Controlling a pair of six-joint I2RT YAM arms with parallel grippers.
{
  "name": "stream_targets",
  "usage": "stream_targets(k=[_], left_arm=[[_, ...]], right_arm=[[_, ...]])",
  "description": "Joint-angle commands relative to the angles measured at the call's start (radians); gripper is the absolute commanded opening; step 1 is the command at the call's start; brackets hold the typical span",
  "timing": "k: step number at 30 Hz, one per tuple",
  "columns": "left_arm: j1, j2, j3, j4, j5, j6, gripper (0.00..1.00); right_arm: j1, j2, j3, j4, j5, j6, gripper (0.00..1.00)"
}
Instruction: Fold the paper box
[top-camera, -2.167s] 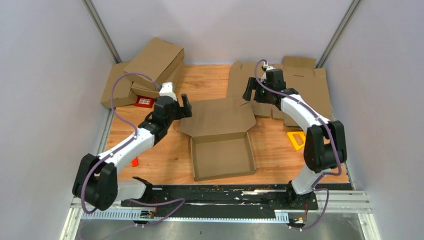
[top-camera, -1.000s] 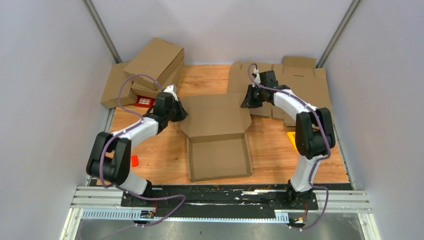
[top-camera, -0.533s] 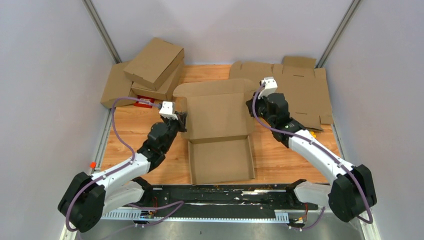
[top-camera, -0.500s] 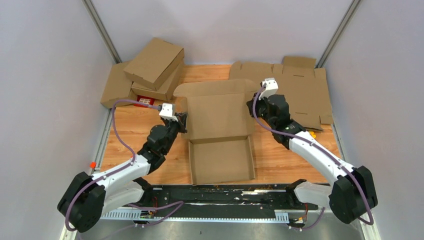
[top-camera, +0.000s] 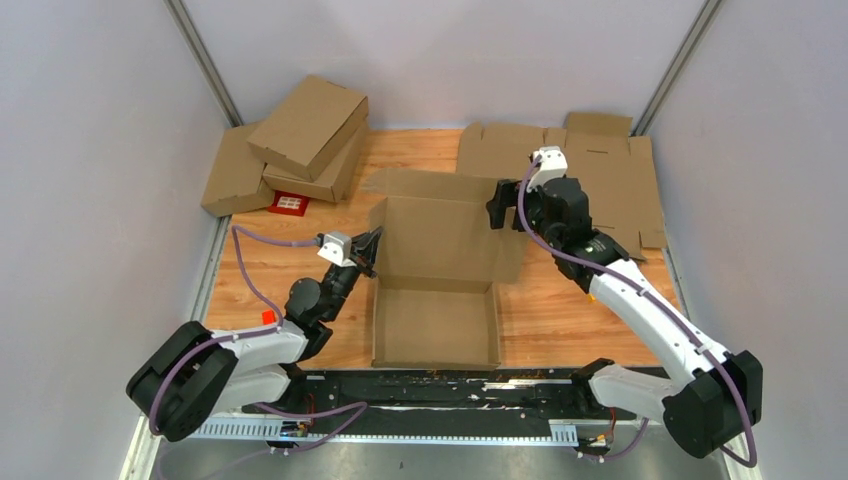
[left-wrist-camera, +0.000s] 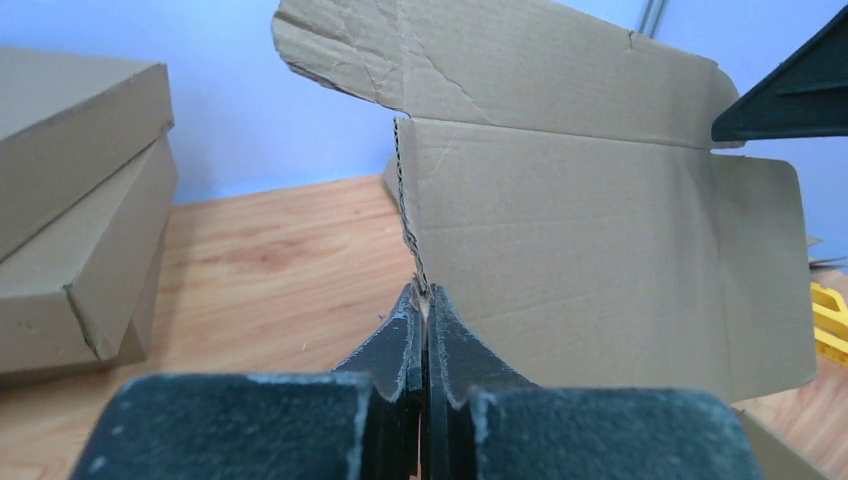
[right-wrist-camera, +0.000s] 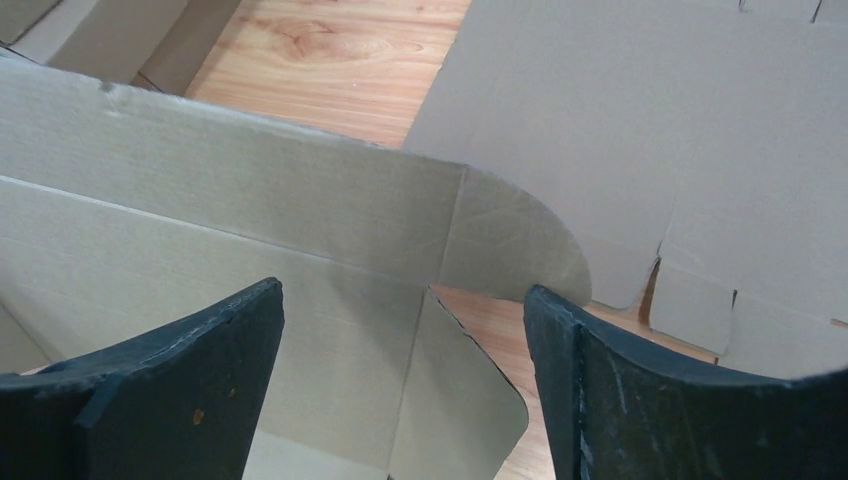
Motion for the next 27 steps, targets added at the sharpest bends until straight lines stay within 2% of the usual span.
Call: stream_targets(k=[1,9,16,19,23,27], left_arm=[[-0.005,-0.026,0.007,0.108,0.048,0.052,0.00],[-0.006,-0.039,0.003,0.107,0.058,0.047,0.00],[-0.006,-0.046,0.002,0.096,0.047,0.041,0.00],[-0.007,-0.039,0.002,0.099,0.045,0.039,0.00],[-0.006,-0.041,0.001,0.098,0.049,0.033,0.00],[-0.006,-0.035,0.002,0.097,0.050,0.033,0.00]], right_arm=[[-0.001,-0.043,0.101,-0.128,-0.011,-0.019,0.93],[-0.002,0.030,0.318,-0.397,0.029,-0.069,0.94],[-0.007,-0.019,0.251,-0.499,0.097,-0.052,0.96],[-0.044,-0.053,0.179,-0.488,0.076,-0.022,0.96],[-0.124,-0.082,0.087,-0.391,-0.082,0.021,0.92],[-0.156,-0.069,0.061,-0.287,-0.237,0.044,0.81]])
